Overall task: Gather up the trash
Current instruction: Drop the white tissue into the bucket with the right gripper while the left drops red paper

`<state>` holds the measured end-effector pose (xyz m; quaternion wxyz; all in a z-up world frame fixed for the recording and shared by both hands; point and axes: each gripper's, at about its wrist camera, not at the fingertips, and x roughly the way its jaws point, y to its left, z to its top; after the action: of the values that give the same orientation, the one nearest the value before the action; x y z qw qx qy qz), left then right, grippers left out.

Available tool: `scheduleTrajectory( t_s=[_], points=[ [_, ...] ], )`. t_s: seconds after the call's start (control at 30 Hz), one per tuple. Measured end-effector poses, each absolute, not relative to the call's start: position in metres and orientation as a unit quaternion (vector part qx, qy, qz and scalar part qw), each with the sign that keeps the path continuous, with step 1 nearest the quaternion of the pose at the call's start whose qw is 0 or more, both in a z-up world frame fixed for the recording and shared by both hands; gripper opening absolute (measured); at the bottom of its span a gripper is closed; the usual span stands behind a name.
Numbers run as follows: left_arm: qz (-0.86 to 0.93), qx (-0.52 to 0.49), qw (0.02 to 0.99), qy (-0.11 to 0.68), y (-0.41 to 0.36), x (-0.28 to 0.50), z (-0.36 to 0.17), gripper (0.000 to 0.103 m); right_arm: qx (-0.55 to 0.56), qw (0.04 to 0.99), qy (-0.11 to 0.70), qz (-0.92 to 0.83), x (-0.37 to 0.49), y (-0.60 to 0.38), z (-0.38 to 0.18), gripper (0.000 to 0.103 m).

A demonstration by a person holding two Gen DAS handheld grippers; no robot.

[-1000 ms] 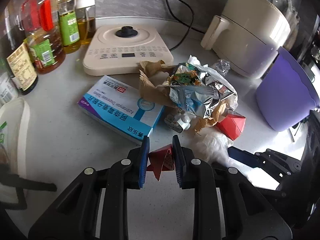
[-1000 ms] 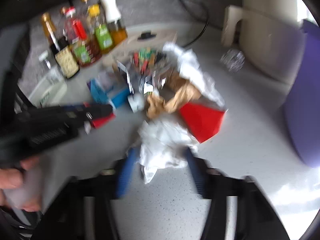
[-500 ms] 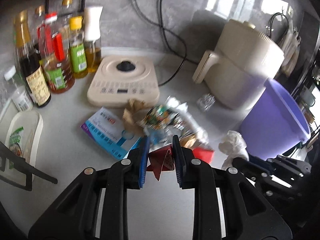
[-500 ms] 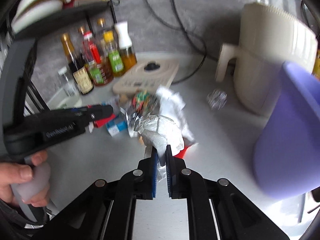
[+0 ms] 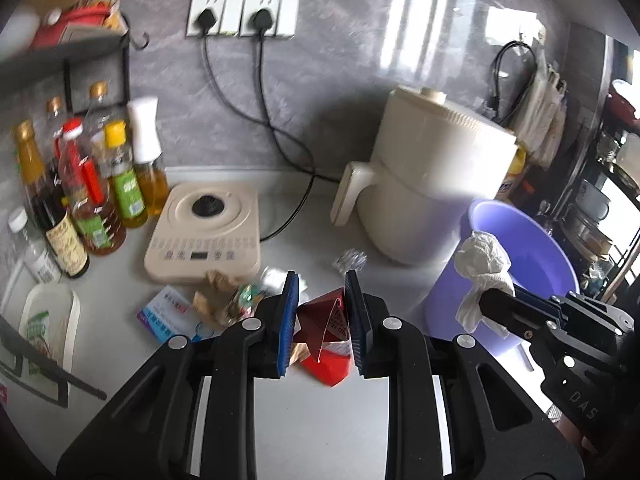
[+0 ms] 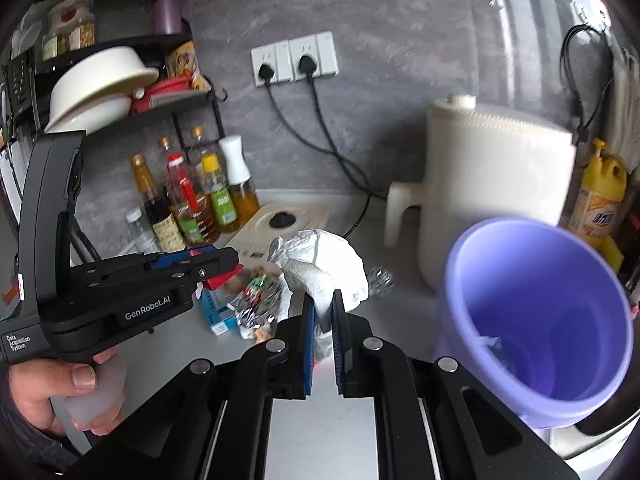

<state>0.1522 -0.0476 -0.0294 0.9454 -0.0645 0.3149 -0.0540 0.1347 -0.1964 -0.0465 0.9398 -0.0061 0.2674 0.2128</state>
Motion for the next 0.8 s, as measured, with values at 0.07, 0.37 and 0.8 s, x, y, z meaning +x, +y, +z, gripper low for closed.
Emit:
scheduleTrajectory(
  t_s=[0.07,0.37,0.8],
  points=[
    [-0.061,-0.062,0.947,0.309,-0.055,0.154,-0.024,0.024,-0.002,0.944,0.259,0.206,0.135,-0.204,-0.041,0.009],
    [-0.097,-0.050,0.951,0.288,-0.088,0.164,-0.004,0.024,0.011,0.958,0.235,0.162,0.131,-0.244,-0.023,0.009],
    [-0.160,-0.029,0.948,0.273,-0.139,0.184,0.012,0.024,0.030,0.969,0.226,0.091,0.130,-0.295,-0.017,0.009]
  ],
)
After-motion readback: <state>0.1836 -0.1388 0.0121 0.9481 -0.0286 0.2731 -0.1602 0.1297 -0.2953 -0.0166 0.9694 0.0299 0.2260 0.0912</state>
